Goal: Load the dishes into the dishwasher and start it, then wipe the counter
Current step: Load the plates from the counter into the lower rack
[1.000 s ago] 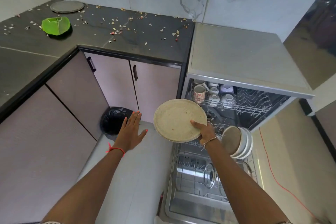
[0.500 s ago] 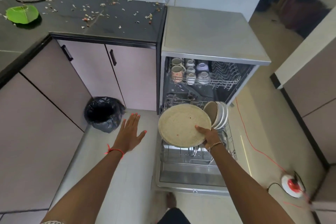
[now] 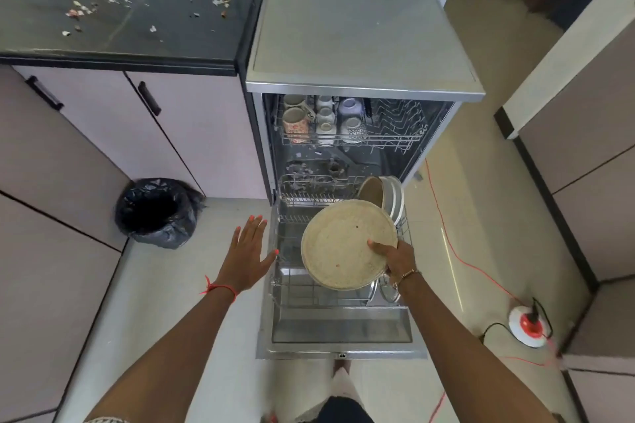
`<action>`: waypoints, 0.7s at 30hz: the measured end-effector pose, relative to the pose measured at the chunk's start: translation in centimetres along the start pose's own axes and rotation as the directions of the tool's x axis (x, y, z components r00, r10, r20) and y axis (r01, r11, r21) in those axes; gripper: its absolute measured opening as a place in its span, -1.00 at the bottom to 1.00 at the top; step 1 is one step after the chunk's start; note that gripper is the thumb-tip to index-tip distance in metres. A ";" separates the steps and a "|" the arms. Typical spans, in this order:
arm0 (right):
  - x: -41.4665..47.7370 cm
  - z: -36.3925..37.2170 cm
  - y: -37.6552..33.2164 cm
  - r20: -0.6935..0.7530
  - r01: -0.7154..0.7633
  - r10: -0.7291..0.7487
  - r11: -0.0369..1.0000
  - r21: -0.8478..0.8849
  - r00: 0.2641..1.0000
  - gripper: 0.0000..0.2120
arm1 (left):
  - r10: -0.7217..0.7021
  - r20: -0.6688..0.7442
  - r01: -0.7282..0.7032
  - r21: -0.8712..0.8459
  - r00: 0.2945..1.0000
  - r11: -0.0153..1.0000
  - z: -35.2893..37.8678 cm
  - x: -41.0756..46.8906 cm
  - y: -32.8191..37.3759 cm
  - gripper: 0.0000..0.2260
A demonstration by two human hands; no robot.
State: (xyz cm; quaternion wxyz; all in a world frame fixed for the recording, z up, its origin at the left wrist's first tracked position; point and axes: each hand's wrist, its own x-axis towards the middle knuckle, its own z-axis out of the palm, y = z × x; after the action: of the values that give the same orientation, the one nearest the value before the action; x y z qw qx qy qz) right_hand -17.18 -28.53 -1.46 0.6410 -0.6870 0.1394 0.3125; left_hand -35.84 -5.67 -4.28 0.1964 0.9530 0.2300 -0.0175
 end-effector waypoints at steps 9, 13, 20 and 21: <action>10.8 -2.4 -4.6 -0.017 0.011 -0.013 0.991 -0.130 1.000 -0.63 | -0.042 0.050 0.043 -0.025 0.998 0.999 4.4 8.4 3.5 -0.14; 15.4 -2.9 -4.8 -0.033 0.020 -0.026 0.987 -0.159 0.999 -0.64 | -0.058 0.058 0.059 -0.028 0.997 0.998 6.6 11.4 3.5 -0.25; 23.4 -1.2 -3.9 -0.167 0.069 -0.116 0.962 -0.263 0.979 -0.70 | -0.069 0.115 0.077 -0.067 0.991 0.995 12.4 15.8 0.8 -0.25; 24.4 -0.9 -3.7 -0.176 0.086 -0.145 0.949 -0.303 0.974 -0.71 | -0.063 0.116 0.071 -0.069 0.991 0.995 13.1 16.3 0.3 -0.25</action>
State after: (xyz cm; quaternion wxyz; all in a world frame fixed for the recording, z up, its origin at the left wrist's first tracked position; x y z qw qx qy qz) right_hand 3.97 -23.78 -13.39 0.5325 -0.8088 0.1132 0.2224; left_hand -20.36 -3.92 -18.24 0.2433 0.9343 0.2509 -0.0700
